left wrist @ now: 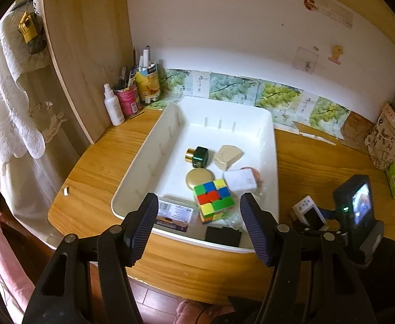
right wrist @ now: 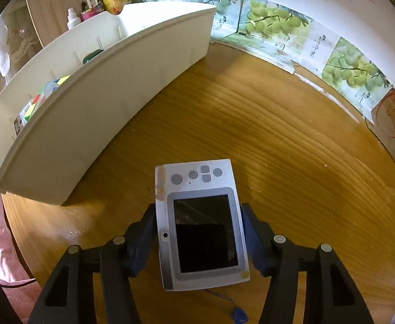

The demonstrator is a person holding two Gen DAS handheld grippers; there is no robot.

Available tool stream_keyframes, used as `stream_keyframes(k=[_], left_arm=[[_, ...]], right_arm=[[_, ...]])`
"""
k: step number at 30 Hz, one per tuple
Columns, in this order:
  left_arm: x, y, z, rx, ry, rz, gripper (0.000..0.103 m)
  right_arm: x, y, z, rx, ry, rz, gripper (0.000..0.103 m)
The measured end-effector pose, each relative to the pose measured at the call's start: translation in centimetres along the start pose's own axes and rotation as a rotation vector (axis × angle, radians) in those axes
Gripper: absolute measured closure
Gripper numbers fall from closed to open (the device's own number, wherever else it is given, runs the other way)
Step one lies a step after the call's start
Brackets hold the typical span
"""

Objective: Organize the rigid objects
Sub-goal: 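Carry the white device into the white tray and release it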

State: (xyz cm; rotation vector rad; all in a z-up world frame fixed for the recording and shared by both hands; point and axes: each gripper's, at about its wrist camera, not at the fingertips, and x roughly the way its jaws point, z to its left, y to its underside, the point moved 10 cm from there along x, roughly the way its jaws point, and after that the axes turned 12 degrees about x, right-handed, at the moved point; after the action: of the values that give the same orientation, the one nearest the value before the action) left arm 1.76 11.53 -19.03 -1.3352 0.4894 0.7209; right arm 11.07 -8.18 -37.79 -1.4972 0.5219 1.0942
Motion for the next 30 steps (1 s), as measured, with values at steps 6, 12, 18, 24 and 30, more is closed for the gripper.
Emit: stream_keyframes(k=[6, 12, 18, 24, 30], left_arm=[[0.9, -0.6, 2.0, -0.002, -0.001, 0.003, 0.036], [1.4, -1.9, 3.9, 0.025, 0.036, -0.031, 0.036], [2.1, -2.9, 5.9, 0.045, 0.070, -0.054, 0.036], [3.2, -2.9, 8.3, 0.042, 0.102, -0.053, 0.036], [4.1, -2.5, 10.4, 0.035, 0.119, -0.064, 0.036]], right_arm=[[-1.3, -1.1, -1.0, 0.173, -0.049, -0.007, 0.046], [-5.9, -5.0, -0.7, 0.235, -0.037, -0.130, 0.046], [-10.7, -9.6, 2.6, 0.216, -0.046, -0.253, 0.046], [-13.0, -13.2, 9.1, 0.156, -0.101, -0.323, 0.046], [-11.8, -14.4, 16.3, 0.085, -0.113, -0.359, 0.046]])
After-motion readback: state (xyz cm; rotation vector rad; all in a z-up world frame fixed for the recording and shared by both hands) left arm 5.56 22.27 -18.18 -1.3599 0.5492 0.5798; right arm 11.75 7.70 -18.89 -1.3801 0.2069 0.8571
